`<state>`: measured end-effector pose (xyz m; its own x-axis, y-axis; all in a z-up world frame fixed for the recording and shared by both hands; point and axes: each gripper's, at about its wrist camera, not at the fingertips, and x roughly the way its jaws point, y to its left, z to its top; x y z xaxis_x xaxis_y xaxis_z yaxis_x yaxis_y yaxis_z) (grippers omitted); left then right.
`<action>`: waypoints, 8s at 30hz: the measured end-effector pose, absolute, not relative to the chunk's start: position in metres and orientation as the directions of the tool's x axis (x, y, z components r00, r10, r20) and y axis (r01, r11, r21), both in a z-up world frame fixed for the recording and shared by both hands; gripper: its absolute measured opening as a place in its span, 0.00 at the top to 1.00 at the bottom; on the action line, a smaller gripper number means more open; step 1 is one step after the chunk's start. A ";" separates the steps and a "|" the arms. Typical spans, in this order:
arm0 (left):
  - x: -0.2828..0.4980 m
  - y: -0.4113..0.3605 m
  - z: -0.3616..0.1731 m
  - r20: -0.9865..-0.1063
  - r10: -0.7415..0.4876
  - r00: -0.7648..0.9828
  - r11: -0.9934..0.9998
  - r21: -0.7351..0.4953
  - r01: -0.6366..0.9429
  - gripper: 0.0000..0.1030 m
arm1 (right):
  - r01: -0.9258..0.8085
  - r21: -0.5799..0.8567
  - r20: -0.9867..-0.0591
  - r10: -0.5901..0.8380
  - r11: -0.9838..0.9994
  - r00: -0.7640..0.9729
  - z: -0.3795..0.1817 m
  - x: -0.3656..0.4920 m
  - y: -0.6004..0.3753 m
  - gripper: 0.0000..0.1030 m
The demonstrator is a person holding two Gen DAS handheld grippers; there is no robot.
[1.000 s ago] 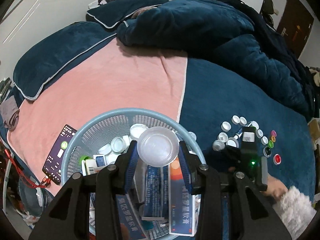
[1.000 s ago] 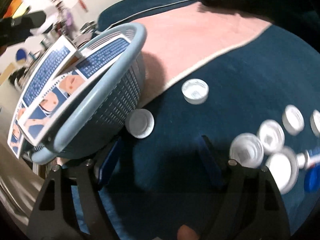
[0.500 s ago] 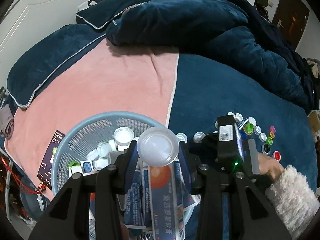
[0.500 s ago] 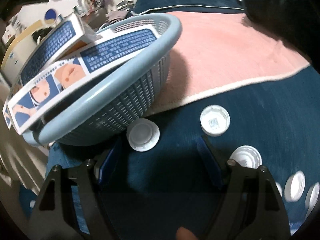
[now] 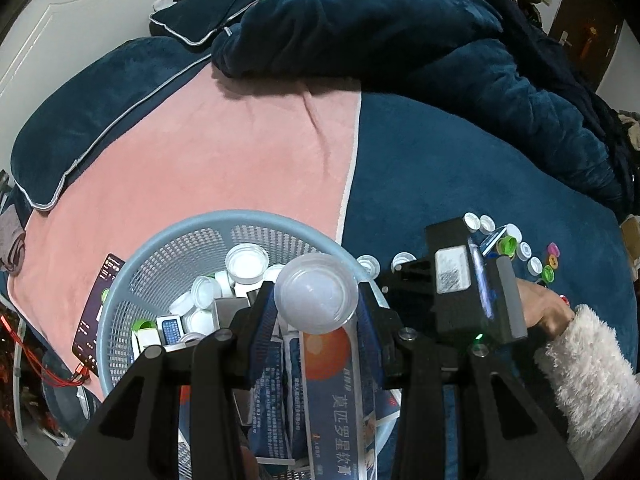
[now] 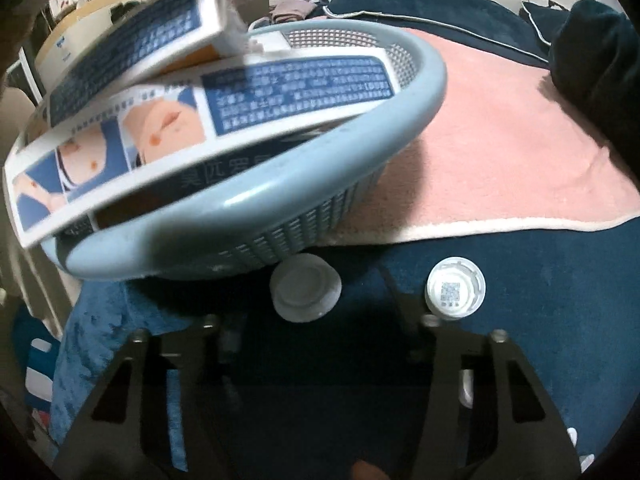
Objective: Organize objects
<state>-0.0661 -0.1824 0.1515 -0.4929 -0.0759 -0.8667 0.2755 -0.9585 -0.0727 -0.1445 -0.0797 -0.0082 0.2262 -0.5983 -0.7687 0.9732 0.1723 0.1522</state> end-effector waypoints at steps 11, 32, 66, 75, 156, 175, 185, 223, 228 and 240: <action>-0.062 -0.191 0.153 -0.861 -0.065 -0.504 -0.952 -0.097 0.289 0.60 | 0.969 0.222 -0.761 -0.601 0.110 0.243 -0.002 -0.158 -0.065 0.70; -0.005 -0.288 0.170 -0.818 -0.143 -0.557 -0.838 -0.199 0.508 0.60 | 0.971 0.190 -0.749 -0.661 -0.143 0.050 0.133 -0.127 -0.125 0.69; 0.023 -0.314 0.150 -0.866 -0.195 -0.461 -0.758 -0.165 0.631 0.01 | 0.686 0.179 -0.869 -0.440 -0.705 -0.225 0.151 -0.120 -0.116 0.00; 0.032 -0.308 0.150 -0.869 -0.206 -0.450 -0.776 -0.135 0.616 0.01 | 0.685 0.175 -0.875 -0.431 -0.707 -0.221 0.154 -0.105 -0.113 0.00; -0.068 -0.177 0.155 -0.907 -0.053 -0.419 -0.920 -0.119 0.374 0.01 | 0.923 0.161 -0.849 -0.526 -0.348 -0.050 0.033 -0.218 -0.053 0.70; -0.095 -0.015 0.061 -0.853 -0.271 -0.447 -0.836 -0.021 0.548 0.04 | 0.292 0.393 -0.818 -0.476 -0.872 -0.324 0.119 -0.191 0.131 0.70; -0.115 -0.045 0.027 -0.816 -0.423 -0.394 -0.640 -0.039 0.767 0.10 | 0.360 0.442 -0.792 -0.546 -0.821 -0.274 0.125 -0.189 0.122 0.70; -0.099 -0.070 0.014 -0.770 -0.120 -0.627 -0.824 -0.276 0.495 0.52 | 0.360 0.436 -0.796 -0.540 -0.825 -0.273 0.126 -0.197 0.115 0.69; -0.096 -0.070 0.011 -0.770 -0.151 -0.621 -0.819 -0.254 0.514 0.41 | 0.375 0.443 -0.787 -0.553 -0.814 -0.272 0.129 -0.196 0.113 0.69; -0.103 -0.064 0.014 -0.808 -0.111 -0.579 -0.845 -0.230 0.483 0.69 | 0.370 0.434 -0.794 -0.543 -0.821 -0.273 0.128 -0.198 0.118 0.69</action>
